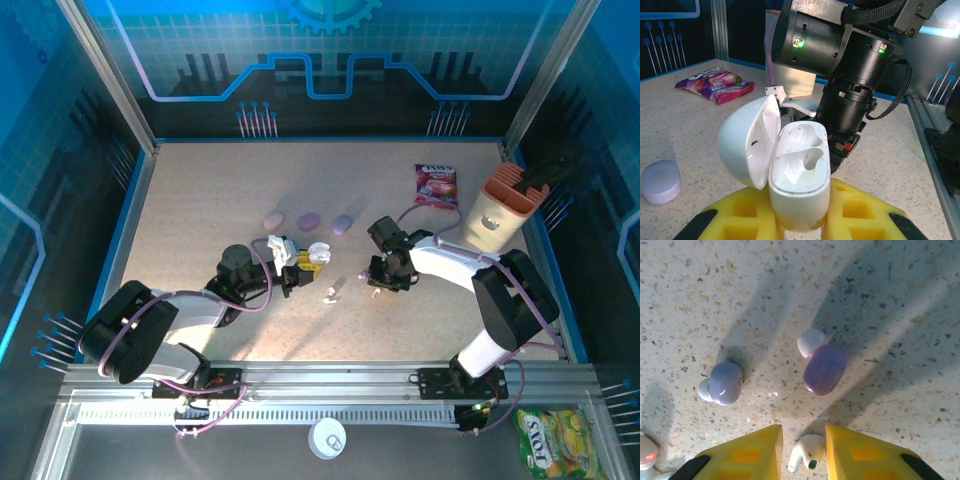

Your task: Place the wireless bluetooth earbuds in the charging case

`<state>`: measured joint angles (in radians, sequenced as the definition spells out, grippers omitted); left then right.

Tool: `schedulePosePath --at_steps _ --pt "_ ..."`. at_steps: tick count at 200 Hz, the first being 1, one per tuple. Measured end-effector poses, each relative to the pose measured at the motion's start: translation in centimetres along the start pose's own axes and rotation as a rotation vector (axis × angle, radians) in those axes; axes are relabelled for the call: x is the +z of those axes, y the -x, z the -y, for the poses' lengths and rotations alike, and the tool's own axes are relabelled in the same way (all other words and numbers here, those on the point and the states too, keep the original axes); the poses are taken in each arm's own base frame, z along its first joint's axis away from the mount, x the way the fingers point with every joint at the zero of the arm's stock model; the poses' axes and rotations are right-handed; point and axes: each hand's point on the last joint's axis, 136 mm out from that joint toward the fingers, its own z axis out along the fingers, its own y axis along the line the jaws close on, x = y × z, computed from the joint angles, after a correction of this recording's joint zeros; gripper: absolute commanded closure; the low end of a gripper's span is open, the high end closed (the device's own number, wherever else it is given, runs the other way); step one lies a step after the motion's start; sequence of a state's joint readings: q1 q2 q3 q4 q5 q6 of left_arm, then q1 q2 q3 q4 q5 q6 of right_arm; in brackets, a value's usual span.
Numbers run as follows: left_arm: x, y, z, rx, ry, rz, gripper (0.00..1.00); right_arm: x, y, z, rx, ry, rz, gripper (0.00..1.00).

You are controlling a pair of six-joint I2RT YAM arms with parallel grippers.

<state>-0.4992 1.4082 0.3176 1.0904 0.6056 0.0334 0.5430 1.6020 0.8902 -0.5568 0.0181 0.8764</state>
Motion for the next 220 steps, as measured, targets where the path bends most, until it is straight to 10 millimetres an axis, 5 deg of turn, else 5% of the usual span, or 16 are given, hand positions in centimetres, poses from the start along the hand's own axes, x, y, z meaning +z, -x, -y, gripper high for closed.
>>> schedulePosePath --at_steps 220 --pt "0.1 -0.2 -0.1 -0.002 0.000 -0.001 0.90 0.9 -0.6 -0.2 0.013 0.006 -0.044 0.84"
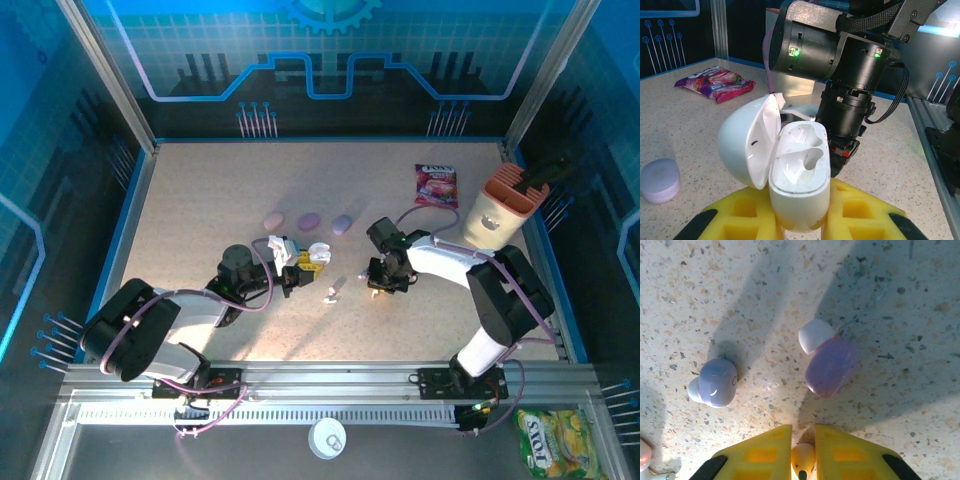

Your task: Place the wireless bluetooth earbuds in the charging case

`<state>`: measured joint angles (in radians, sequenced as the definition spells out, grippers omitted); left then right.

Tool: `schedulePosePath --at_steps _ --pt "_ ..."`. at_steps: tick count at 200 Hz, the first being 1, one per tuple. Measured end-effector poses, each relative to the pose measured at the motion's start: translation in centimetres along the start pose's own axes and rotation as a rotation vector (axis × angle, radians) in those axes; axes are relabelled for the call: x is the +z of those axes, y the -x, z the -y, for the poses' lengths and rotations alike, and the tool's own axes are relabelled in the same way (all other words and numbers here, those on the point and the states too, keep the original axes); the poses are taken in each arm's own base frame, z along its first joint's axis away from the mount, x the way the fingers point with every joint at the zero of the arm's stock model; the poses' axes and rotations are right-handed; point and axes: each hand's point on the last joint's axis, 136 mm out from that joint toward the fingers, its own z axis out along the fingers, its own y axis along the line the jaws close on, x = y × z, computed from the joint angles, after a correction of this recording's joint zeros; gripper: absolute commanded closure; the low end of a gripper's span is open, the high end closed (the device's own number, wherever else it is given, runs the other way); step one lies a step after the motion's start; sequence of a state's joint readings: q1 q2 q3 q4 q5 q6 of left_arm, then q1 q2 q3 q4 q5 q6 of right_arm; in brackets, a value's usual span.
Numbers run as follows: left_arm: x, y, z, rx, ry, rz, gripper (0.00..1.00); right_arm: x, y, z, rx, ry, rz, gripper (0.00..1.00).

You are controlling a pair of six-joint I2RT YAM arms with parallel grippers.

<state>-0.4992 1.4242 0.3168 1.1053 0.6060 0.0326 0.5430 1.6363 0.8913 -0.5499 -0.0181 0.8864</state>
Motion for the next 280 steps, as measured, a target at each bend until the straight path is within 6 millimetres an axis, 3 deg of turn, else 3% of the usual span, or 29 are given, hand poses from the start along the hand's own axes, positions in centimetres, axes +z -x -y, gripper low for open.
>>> schedulePosePath --at_steps 133,236,257,280 --pt "0.0 0.0 0.0 -0.006 0.000 -0.001 0.90 -0.1 -0.4 0.6 -0.044 -0.008 0.016 0.74" --pt "0.1 -0.5 -0.1 -0.018 0.001 -0.013 0.90 -0.1 -0.7 0.7 -0.074 -0.048 0.028 0.79" --pt "0.1 -0.5 -0.1 -0.018 0.001 -0.013 0.90 -0.2 -0.7 0.7 -0.075 -0.050 0.025 0.73" --pt "0.1 -0.5 -0.1 -0.018 0.001 -0.013 0.90 -0.4 -1.0 0.4 -0.080 -0.047 0.009 0.74"
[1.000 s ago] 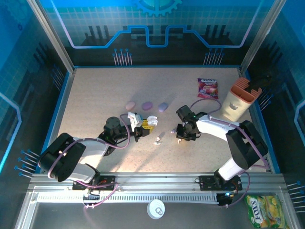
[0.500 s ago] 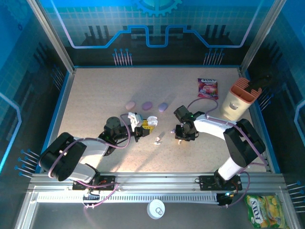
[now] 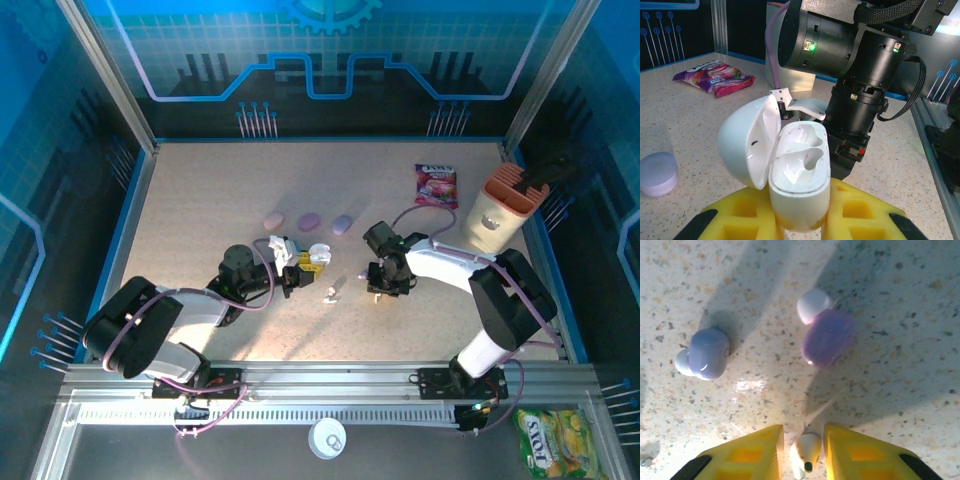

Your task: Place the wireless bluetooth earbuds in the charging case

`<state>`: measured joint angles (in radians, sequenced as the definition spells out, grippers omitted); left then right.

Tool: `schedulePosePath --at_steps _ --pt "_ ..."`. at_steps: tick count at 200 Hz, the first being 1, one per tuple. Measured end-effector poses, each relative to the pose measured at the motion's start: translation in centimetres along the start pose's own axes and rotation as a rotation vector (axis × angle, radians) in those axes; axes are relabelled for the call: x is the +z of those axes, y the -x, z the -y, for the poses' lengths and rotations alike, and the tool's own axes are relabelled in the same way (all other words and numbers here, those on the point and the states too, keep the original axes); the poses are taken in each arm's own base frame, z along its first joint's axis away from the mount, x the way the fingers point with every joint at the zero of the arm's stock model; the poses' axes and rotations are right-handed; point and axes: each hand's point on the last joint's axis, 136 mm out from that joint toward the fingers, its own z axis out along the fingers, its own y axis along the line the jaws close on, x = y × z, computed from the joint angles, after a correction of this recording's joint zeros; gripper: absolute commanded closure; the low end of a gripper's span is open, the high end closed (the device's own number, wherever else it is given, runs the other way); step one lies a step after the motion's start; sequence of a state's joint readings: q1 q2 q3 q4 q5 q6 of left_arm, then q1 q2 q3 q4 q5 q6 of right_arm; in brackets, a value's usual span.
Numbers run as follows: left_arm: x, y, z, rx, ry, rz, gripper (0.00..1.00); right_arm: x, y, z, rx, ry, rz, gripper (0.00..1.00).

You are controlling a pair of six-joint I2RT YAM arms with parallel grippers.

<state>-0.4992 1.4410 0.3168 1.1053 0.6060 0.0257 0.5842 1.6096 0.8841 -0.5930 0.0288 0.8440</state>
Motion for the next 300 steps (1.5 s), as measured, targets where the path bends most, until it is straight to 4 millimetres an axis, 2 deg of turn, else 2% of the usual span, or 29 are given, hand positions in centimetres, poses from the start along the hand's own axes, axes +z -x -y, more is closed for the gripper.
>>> schedulePosePath --at_steps 62,101,140,159,195,241,265,300 --pt "0.1 -0.5 -0.1 -0.009 0.001 -0.010 0.90 0.0 -0.6 0.1 -0.004 -0.007 -0.023 0.80" --pt "0.1 -0.1 -0.1 0.002 0.000 0.004 0.91 0.1 -0.5 0.0 -0.004 -0.007 -0.020 0.81" --pt "0.1 0.0 -0.1 0.006 -0.001 0.009 0.91 -0.8 0.3 -0.1 -0.047 0.034 0.070 0.80" --pt "0.1 0.0 -0.1 -0.002 -0.001 0.008 0.91 -2.5 1.1 -0.5 -0.087 0.086 0.157 0.80" --pt "0.4 0.2 0.0 -0.018 -0.009 0.004 0.91 -7.0 2.5 -1.9 -0.170 0.242 0.382 0.81" --pt "2.0 1.7 1.3 0.003 -0.063 0.023 0.91 -14.5 3.4 -3.8 -0.276 0.454 0.686 0.81" --pt "2.9 1.9 1.8 0.005 -0.089 0.021 0.91 -18.0 3.6 -4.9 -0.329 0.546 0.796 0.81" --pt "3.9 1.9 2.4 -0.004 -0.117 0.013 0.91 -20.6 3.1 -6.4 -0.398 0.641 0.856 0.82"
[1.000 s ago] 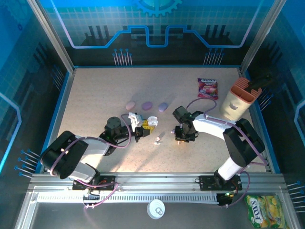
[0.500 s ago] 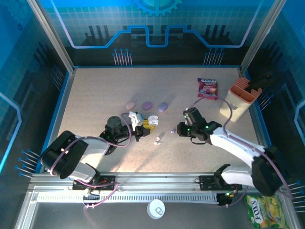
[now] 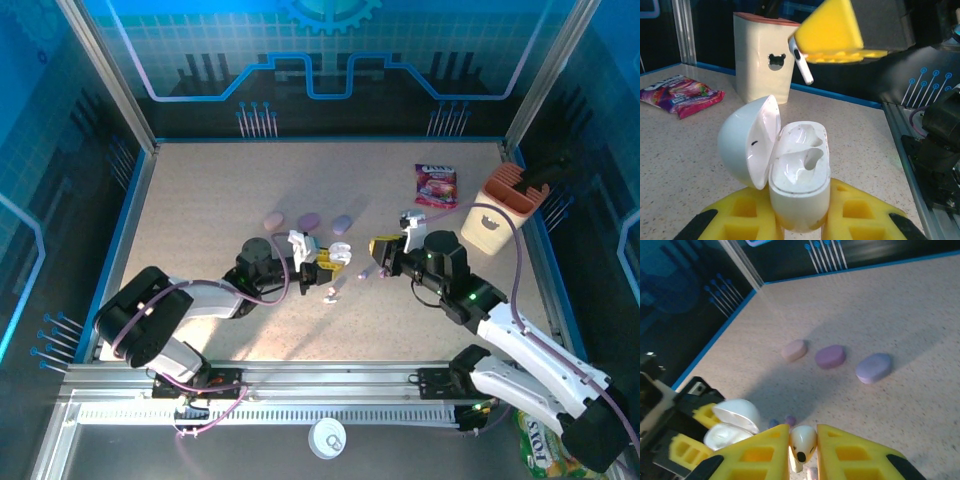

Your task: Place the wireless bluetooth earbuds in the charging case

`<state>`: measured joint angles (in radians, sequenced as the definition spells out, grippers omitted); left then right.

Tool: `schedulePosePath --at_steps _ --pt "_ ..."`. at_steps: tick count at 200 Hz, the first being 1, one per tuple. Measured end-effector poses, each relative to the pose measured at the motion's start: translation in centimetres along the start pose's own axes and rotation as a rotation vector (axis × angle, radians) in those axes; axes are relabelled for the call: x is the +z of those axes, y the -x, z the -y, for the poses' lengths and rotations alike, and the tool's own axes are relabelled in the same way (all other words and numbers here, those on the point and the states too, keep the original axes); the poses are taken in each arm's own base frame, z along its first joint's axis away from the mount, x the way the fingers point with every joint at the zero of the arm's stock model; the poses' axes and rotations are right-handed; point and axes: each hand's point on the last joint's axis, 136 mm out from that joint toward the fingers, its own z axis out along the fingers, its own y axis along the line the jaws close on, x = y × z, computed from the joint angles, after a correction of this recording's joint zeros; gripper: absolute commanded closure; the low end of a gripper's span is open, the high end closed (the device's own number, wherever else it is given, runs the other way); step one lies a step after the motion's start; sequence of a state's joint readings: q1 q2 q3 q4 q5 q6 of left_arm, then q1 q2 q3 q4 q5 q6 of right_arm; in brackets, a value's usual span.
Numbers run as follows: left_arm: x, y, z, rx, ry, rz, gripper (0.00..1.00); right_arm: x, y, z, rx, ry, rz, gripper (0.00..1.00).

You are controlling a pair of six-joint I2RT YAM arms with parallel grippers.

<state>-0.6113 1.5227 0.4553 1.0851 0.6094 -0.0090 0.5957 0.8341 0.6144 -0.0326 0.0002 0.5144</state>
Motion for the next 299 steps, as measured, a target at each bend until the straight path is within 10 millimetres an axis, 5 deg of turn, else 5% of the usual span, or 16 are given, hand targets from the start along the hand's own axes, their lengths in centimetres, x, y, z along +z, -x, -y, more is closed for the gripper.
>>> schedulePosePath --at_steps 49,98,299 --pt "0.5 0.3 0.5 -0.008 -0.018 0.001 0.91 0.2 1.6 -2.9 -0.057 0.113 0.020 0.83" --pt "0.5 0.3 0.5 -0.025 -0.019 0.002 0.90 1.6 0.6 -4.7 -0.086 0.171 -0.037 0.83" --pt "0.8 0.8 0.3 -0.088 -0.017 0.014 0.90 2.6 -1.5 -4.1 -0.094 0.155 -0.094 0.84"
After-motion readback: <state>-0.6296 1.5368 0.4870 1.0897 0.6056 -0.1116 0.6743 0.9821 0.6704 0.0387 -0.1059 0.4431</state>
